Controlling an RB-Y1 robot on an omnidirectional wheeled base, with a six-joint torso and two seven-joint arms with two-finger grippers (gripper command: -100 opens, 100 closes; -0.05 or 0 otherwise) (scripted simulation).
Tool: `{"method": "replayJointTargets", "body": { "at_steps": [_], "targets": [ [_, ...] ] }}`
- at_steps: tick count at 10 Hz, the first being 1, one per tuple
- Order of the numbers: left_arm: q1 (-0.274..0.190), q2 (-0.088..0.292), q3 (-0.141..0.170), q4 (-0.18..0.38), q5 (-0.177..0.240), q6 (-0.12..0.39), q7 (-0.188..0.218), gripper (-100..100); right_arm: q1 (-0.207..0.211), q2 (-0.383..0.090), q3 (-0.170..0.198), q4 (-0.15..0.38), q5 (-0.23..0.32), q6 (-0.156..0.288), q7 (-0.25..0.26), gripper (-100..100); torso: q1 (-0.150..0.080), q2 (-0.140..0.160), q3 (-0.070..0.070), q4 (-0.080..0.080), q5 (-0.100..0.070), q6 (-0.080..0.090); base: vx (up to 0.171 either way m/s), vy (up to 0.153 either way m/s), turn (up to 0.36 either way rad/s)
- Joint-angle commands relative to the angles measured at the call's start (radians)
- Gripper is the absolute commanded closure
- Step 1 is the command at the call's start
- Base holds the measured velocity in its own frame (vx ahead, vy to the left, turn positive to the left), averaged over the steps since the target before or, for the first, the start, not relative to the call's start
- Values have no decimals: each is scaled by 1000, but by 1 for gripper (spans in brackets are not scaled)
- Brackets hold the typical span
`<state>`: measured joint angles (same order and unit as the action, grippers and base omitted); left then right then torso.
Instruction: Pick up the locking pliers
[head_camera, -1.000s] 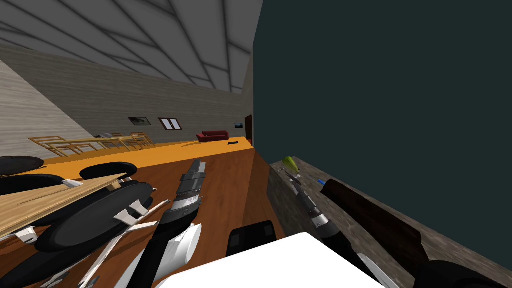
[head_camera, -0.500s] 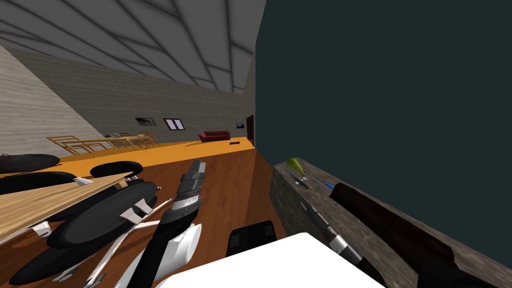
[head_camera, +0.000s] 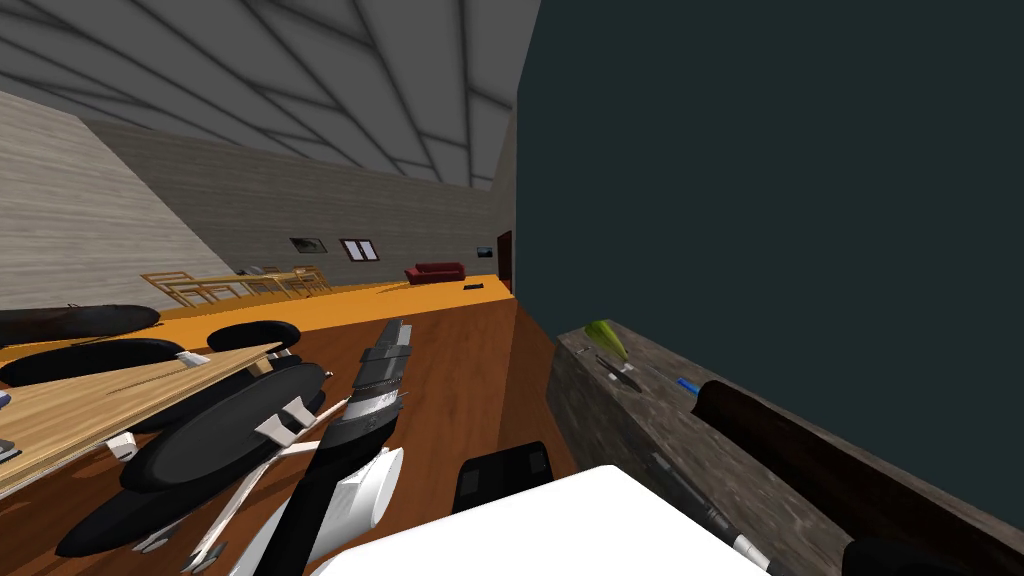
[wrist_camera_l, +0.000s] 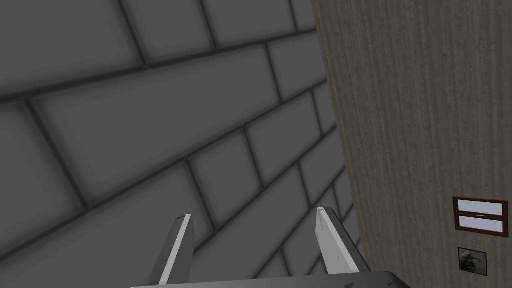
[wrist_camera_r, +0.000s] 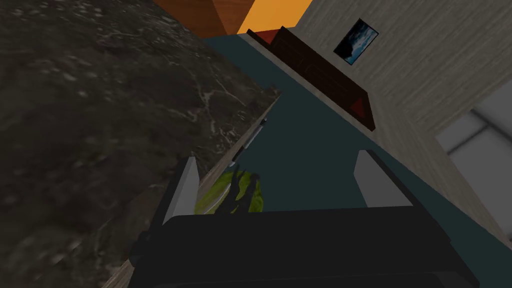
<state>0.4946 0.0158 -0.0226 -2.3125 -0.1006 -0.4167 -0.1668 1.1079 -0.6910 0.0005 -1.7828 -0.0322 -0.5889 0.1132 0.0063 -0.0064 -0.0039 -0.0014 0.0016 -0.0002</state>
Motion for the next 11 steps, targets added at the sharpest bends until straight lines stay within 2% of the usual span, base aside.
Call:
{"method": "replayJointTargets", "body": {
  "at_steps": [1,2,3,4,5,6,7,8,9,10,11],
  "targets": [
    [0,0,0,0,0,0,0,0,47,-50,3,50,1,5,14,-100,0,0,0,0,0,0,76,64,69],
    [0,0,0,0,0,0,0,0,47,-69,3,57,1,5,14,-100,-2,1,1,0,0,0,64,56,38],
    [0,0,0,0,0,0,0,0,88,-101,4,100,1,3,25,-100,-2,2,1,1,-1,0,70,76,78],
    [0,0,0,0,0,0,0,0,88,-123,4,100,1,3,25,-100,-1,2,1,1,0,0,67,73,34],
    [0,0,0,0,0,0,0,0,127,-160,5,136,2,1,37,-100,-2,2,1,1,-1,0,99,93,90],
    [0,0,0,0,0,0,0,0,127,-176,5,143,2,1,37,-100,-1,1,1,0,0,0,91,60,38],
    [0,0,0,0,0,0,0,0,165,-214,7,177,3,-1,50,-100,-2,1,0,0,0,0,106,75,76],
    [0,0,0,0,0,0,0,0,165,-229,7,185,3,-1,50,-100,-1,0,0,0,-1,0,90,80,42],
    [0,0,0,0,0,0,0,0,198,-264,9,227,4,-3,62,-100,-1,1,0,0,0,0,123,94,82],
    [0,0,0,0,0,0,0,0,201,-282,9,227,4,-3,62,-100,0,-1,0,0,0,0,95,65,33],
    [0,0,0,0,0,0,0,0,236,-320,12,266,5,-5,74,-100,-2,0,0,0,0,0,99,61,75]
  ]
}}
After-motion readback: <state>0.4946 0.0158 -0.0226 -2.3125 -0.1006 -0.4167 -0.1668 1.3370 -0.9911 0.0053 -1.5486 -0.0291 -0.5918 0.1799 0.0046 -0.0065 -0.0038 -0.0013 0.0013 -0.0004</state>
